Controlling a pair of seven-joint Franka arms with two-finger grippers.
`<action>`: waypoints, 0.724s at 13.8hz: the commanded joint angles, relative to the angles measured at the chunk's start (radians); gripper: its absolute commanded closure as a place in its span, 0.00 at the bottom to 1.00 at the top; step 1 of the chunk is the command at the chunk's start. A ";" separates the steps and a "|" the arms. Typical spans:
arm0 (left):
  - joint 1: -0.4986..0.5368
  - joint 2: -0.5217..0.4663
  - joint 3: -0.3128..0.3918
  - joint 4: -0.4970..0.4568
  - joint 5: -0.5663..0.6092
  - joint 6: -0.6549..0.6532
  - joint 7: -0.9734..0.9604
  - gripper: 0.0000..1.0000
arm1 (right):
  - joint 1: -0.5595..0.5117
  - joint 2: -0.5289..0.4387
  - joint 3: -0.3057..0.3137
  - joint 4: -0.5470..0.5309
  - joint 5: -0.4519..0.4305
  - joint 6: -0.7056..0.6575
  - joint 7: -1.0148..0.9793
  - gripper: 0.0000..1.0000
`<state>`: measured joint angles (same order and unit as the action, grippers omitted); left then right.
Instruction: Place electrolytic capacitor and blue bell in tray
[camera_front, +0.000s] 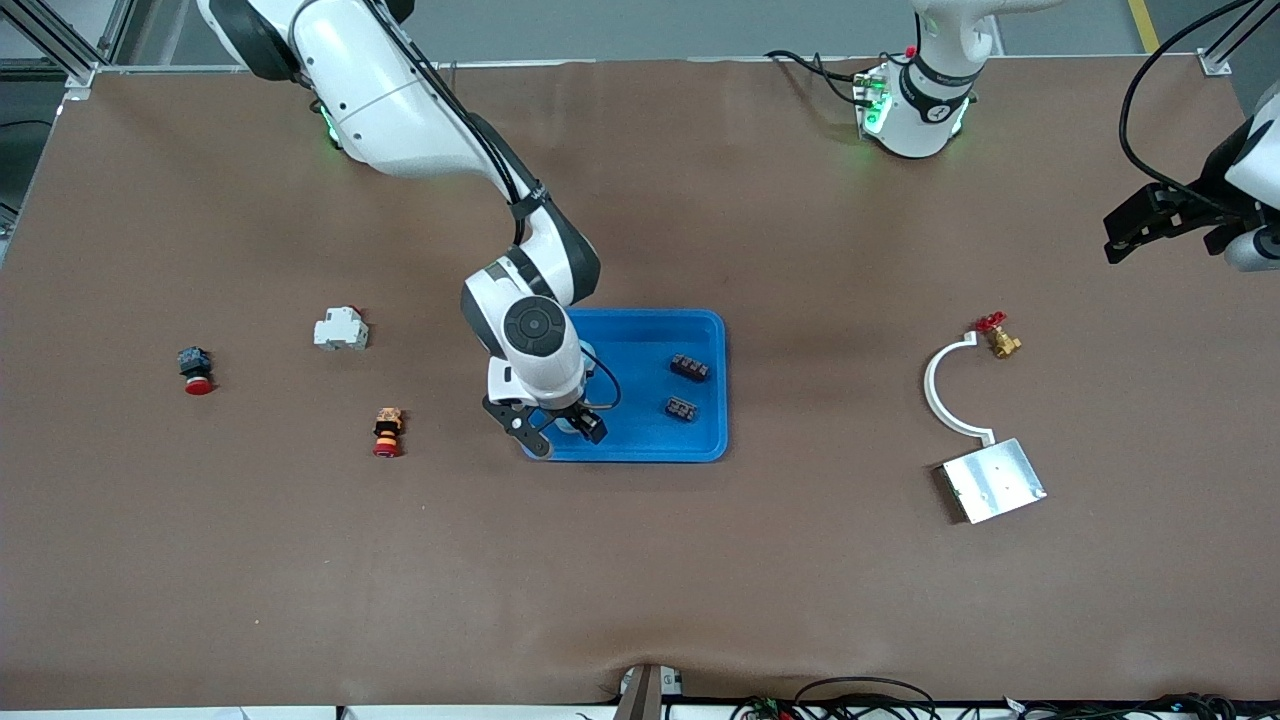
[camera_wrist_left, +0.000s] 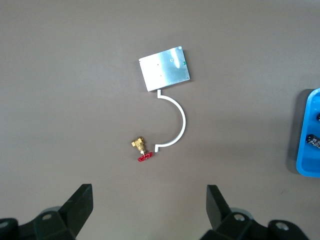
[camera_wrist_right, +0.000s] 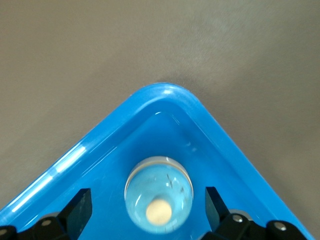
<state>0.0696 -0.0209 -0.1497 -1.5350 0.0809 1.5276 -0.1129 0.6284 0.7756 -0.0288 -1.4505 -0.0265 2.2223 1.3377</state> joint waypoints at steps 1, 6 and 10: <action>0.004 0.006 -0.002 0.018 -0.020 -0.011 0.007 0.00 | -0.012 -0.053 0.004 0.044 -0.003 -0.114 -0.070 0.00; 0.001 0.016 -0.002 0.021 -0.009 -0.001 0.002 0.00 | -0.160 -0.189 0.003 0.035 -0.004 -0.314 -0.464 0.00; -0.001 0.018 -0.002 0.021 -0.007 0.035 0.002 0.00 | -0.274 -0.295 0.003 0.019 -0.012 -0.423 -0.702 0.00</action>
<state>0.0688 -0.0123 -0.1505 -1.5340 0.0809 1.5479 -0.1129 0.4028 0.5464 -0.0442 -1.3957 -0.0274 1.8329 0.7378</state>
